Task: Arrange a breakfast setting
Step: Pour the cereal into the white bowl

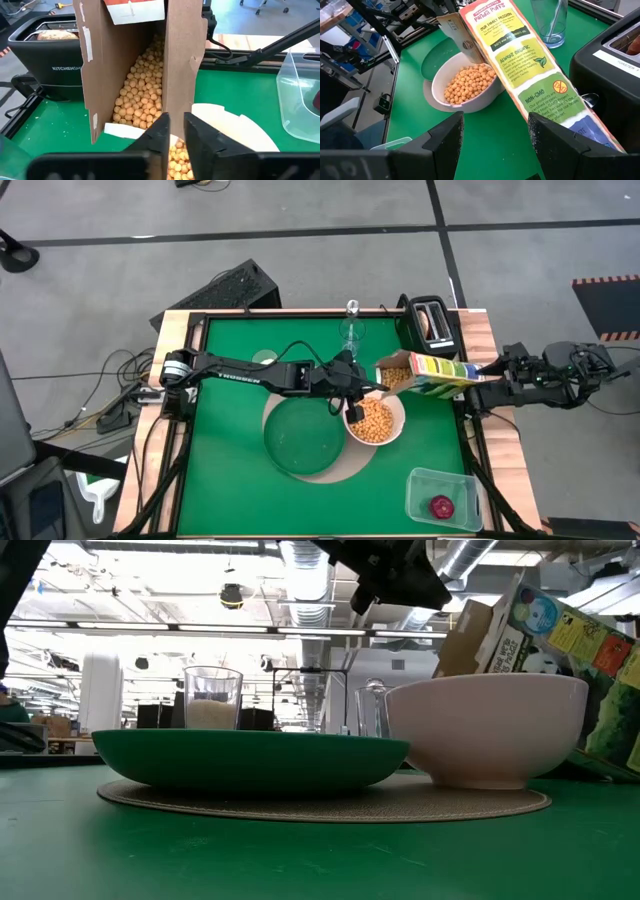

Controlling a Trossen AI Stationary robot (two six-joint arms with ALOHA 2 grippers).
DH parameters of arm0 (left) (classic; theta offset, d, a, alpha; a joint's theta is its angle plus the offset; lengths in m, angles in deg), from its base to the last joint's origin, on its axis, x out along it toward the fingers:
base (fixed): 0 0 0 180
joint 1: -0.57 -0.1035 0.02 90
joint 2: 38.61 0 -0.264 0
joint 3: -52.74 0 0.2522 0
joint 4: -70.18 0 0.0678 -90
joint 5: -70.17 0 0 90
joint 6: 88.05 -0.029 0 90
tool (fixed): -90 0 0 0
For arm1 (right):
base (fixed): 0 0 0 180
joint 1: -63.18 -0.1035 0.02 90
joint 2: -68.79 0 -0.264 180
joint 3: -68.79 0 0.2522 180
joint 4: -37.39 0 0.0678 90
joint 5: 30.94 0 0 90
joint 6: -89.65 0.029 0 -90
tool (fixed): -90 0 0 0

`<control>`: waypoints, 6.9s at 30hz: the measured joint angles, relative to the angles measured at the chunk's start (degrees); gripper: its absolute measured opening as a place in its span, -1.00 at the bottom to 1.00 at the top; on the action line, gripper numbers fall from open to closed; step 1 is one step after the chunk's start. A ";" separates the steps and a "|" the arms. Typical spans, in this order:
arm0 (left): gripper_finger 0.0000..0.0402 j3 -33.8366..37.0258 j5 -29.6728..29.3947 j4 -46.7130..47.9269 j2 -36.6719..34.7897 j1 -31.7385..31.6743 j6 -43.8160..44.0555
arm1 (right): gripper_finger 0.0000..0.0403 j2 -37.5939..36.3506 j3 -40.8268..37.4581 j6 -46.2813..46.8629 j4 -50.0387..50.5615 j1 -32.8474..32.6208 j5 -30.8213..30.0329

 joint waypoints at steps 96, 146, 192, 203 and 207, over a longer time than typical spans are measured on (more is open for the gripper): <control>-1.00 -41.61 -2.00 20.57 18.32 -3.98 -22.11 | 0.21 0.02 -0.15 -3.02 -0.03 0.01 -3.94; -1.00 -41.35 -27.56 52.47 -5.78 -1.60 -18.48 | 0.13 0.02 -0.15 -3.02 0.00 0.02 -5.38; -1.00 -13.25 -28.16 80.56 -21.37 -35.05 11.80 | 0.13 0.02 -0.15 -3.02 0.72 0.02 -5.50; -1.00 0.80 -28.13 80.58 -23.94 -39.84 18.74 | 0.13 0.00 -0.15 -3.02 0.37 0.02 -6.74; -1.00 2.82 -29.64 80.34 -23.55 -41.43 19.92 | 0.13 0.02 -0.15 -3.04 0.38 0.02 -6.91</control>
